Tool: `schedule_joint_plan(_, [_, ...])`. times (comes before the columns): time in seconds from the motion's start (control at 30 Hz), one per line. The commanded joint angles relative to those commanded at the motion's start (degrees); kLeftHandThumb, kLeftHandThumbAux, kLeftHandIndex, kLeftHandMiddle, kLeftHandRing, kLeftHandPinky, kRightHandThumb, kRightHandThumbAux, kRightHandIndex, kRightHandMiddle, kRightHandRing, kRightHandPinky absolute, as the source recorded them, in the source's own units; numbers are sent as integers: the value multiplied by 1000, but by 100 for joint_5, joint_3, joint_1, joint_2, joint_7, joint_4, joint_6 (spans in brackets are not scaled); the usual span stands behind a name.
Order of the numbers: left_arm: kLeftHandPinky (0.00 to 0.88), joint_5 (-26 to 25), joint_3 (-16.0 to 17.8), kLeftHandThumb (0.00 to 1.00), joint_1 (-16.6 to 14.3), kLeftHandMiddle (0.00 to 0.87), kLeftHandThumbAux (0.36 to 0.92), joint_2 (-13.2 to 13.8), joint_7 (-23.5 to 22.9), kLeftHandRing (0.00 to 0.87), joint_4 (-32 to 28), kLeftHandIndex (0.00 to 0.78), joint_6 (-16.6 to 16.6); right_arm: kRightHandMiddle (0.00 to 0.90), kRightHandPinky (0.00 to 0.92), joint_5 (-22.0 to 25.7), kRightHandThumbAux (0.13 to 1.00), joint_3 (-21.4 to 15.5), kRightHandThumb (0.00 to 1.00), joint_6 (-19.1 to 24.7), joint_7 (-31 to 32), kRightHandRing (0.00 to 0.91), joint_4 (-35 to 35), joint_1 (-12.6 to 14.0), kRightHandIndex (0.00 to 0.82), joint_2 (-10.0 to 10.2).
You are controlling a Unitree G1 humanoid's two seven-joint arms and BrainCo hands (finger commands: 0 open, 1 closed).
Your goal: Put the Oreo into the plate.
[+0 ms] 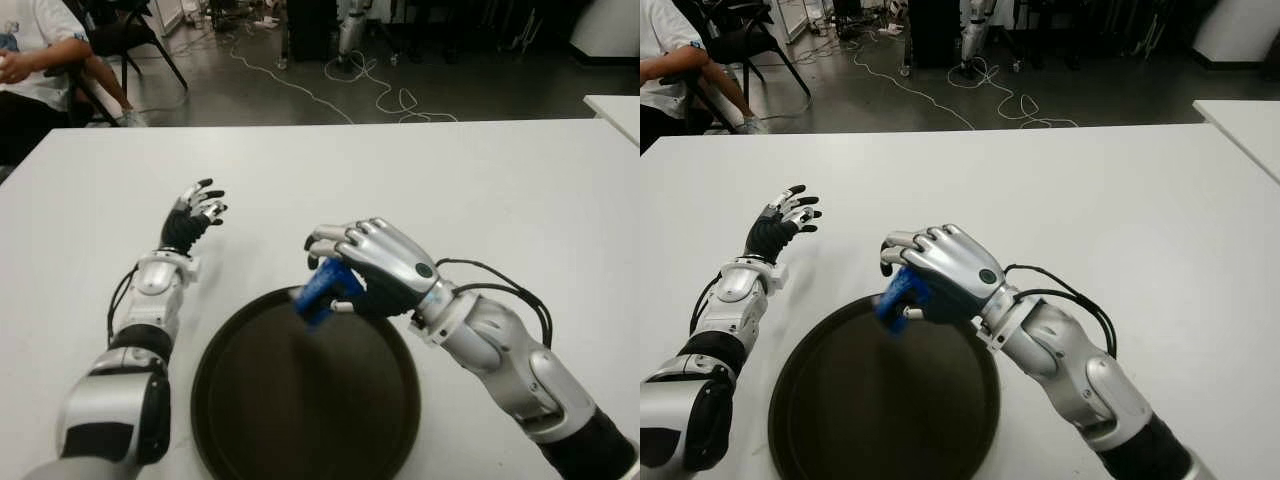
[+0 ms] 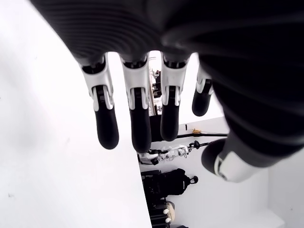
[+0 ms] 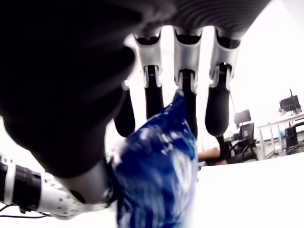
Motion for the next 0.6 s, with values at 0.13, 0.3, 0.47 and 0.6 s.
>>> schedule_joint_plan(0.13, [312, 5, 2, 280, 3, 238, 627, -4, 6, 267, -8, 140, 0, 800, 826, 302, 805, -50, 367, -110, 557, 828, -112, -106, 561, -190])
schedule_joint_plan(0.3, [315, 17, 4, 281, 6, 244, 634, -9, 31, 270, -7, 140, -5, 795, 825, 725, 738, -79, 642, -204, 1251, 820, -121, -357, 451, -389])
schedule_joint_plan(0.47, [315, 25, 6, 288, 19, 245, 635, -16, 55, 270, -19, 140, -31, 795, 822, 912, 726, -34, 689, -479, 1412, 815, 254, -512, 431, -461])
schedule_joint_plan(0.6, [309, 34, -2, 279, 32, 238, 630, -32, 70, 265, -44, 140, -50, 795, 821, 800, 724, -61, 695, -768, 1183, 816, 362, -368, 429, -459])
